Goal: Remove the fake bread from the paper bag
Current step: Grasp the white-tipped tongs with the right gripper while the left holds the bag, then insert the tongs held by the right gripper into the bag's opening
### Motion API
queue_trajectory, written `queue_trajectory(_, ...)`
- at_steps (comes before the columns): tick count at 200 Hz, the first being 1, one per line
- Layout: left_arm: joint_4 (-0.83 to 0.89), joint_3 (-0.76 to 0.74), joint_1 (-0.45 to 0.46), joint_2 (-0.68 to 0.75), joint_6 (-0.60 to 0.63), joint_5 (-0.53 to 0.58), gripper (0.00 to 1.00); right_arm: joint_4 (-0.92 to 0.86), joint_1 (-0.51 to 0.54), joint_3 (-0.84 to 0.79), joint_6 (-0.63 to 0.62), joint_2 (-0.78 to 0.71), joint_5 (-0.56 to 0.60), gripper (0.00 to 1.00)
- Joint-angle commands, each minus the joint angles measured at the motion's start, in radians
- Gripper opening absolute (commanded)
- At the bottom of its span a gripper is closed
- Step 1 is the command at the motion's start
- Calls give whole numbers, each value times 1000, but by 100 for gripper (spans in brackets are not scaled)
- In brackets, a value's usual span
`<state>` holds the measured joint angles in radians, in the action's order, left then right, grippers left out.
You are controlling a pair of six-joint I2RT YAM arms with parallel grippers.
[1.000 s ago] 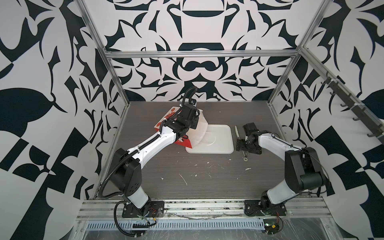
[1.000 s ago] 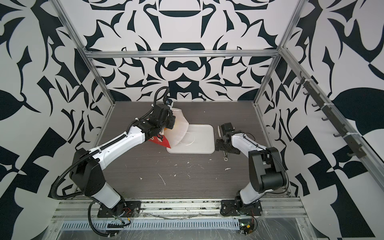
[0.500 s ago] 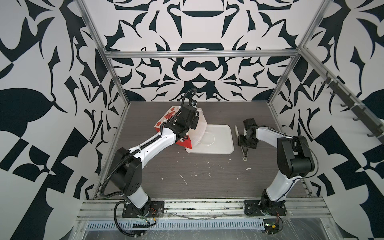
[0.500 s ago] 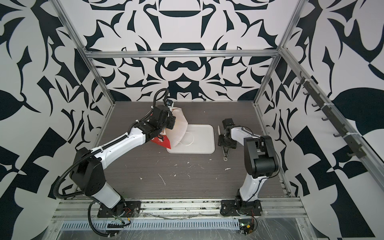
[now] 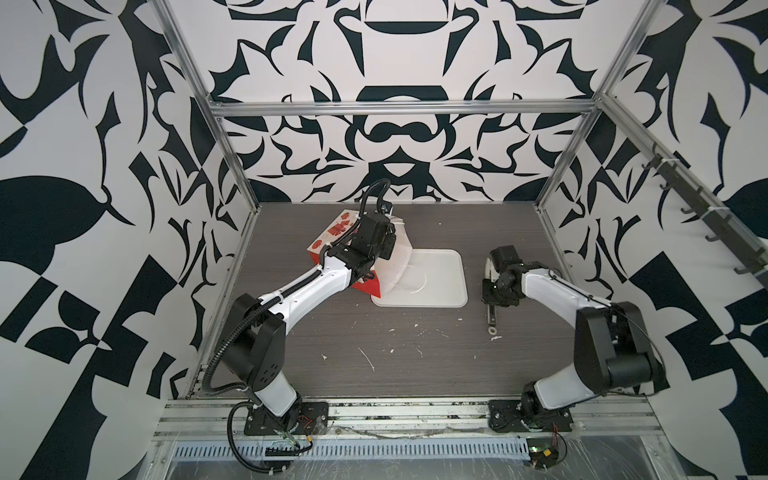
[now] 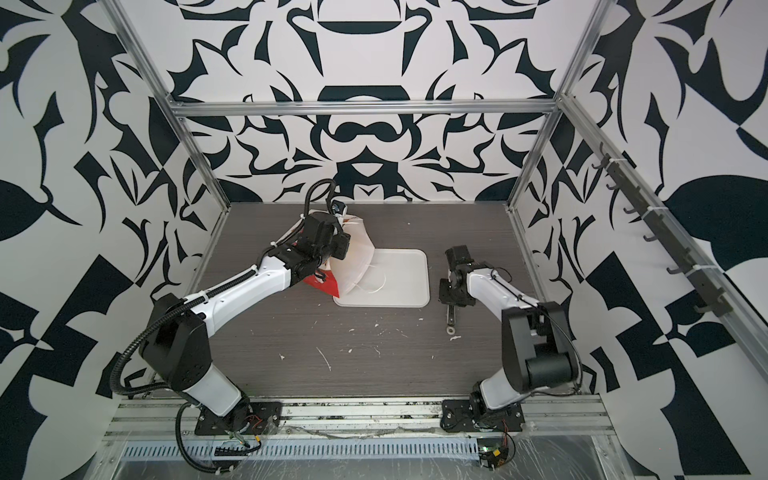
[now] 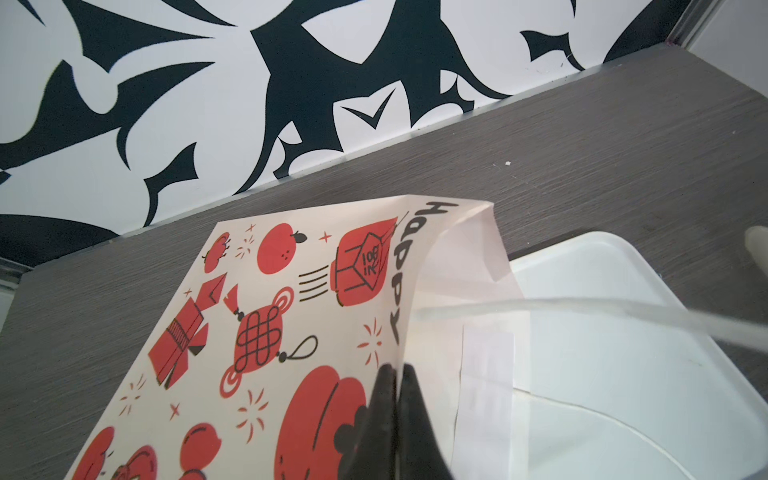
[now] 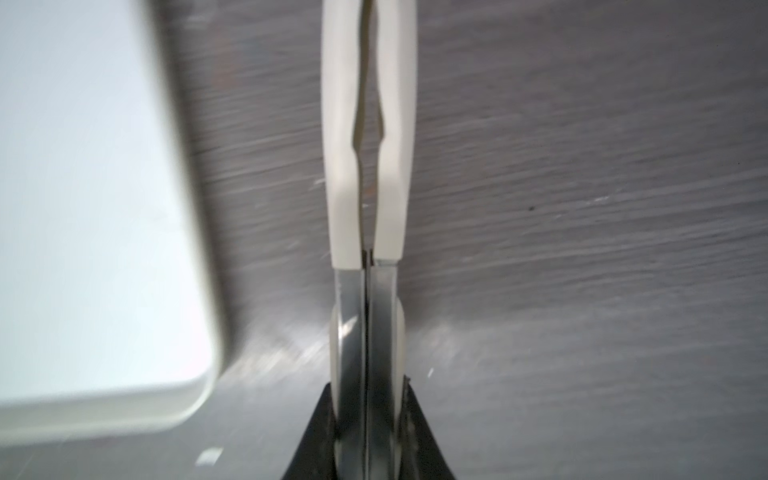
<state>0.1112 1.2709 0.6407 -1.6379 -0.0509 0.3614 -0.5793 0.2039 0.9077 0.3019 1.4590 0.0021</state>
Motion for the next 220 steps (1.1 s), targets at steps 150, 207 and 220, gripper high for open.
queue_trajectory(150, -88, -86, -4, 77, 63, -52, 0, -251, 515, 435, -180, 76, -219, 0)
queue_trajectory(207, -99, -100, -4, 95, 72, -60, 0, -244, 517, 496, -180, 137, -144, 20)
queue_trajectory(220, -101, -104, -4, 98, 75, -61, 0, -244, 517, 506, -181, 148, -143, 23)
